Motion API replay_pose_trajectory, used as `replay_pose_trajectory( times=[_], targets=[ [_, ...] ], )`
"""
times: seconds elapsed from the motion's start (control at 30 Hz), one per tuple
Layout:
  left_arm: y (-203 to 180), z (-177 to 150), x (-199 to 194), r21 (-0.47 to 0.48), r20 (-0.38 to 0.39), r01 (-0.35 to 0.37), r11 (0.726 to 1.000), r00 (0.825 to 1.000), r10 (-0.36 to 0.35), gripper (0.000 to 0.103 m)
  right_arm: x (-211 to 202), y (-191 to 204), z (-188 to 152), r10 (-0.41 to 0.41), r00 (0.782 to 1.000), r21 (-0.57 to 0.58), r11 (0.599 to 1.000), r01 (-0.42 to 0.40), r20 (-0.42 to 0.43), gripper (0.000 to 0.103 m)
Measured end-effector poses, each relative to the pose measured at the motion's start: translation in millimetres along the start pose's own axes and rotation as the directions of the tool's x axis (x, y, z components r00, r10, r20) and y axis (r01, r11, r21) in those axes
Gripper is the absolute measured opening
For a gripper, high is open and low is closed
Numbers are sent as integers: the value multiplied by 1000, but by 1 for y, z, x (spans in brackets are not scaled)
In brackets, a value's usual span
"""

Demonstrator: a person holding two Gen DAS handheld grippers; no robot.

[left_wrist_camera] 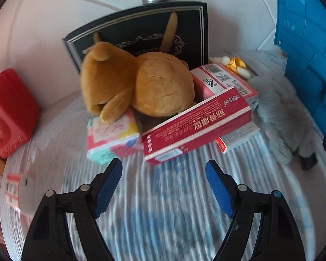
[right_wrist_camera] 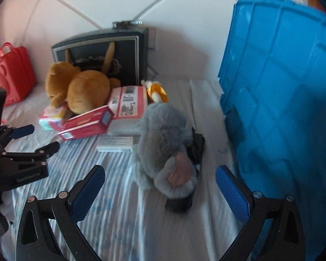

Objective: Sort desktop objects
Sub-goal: 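Grasp the red medicine box with the left gripper while the right gripper grasps the grey plush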

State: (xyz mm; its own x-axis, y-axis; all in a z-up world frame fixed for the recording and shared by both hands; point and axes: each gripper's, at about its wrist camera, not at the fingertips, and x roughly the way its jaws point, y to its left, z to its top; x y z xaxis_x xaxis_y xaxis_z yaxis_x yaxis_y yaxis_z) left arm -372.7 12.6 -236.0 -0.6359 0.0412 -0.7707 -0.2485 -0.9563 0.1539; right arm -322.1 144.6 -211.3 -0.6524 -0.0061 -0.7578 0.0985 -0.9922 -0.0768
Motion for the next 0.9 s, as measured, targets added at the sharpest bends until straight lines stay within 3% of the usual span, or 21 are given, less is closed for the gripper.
replay_pose_trajectory(
  times=[0.2,0.4,0.57,0.77,0.87,0.9],
  targets=[
    [-8,19,43,29,22,-4,1000,1000,3,79,48,-3,12,-10,1000,5,1000,10,-23,103],
    [-24,40,57,71,60,-15,997,998,10,79,87,-12,14,-24,996,41,999,27,-84,103],
    [-22,53,67,10,14,27,1000,1000,-27,77,106,-25,12,3,992,102,995,10,-125,103],
    [-16,52,55,-46,-19,45,998,999,-46,55,108,-28,8,-1,992,109,994,15,-125,97],
    [-13,49,48,-73,-35,69,995,997,-72,31,104,-28,7,-18,994,99,995,29,-112,88],
    [-12,49,47,-86,-43,81,993,995,-85,31,103,-27,8,-15,994,102,994,26,-107,87]
  ],
)
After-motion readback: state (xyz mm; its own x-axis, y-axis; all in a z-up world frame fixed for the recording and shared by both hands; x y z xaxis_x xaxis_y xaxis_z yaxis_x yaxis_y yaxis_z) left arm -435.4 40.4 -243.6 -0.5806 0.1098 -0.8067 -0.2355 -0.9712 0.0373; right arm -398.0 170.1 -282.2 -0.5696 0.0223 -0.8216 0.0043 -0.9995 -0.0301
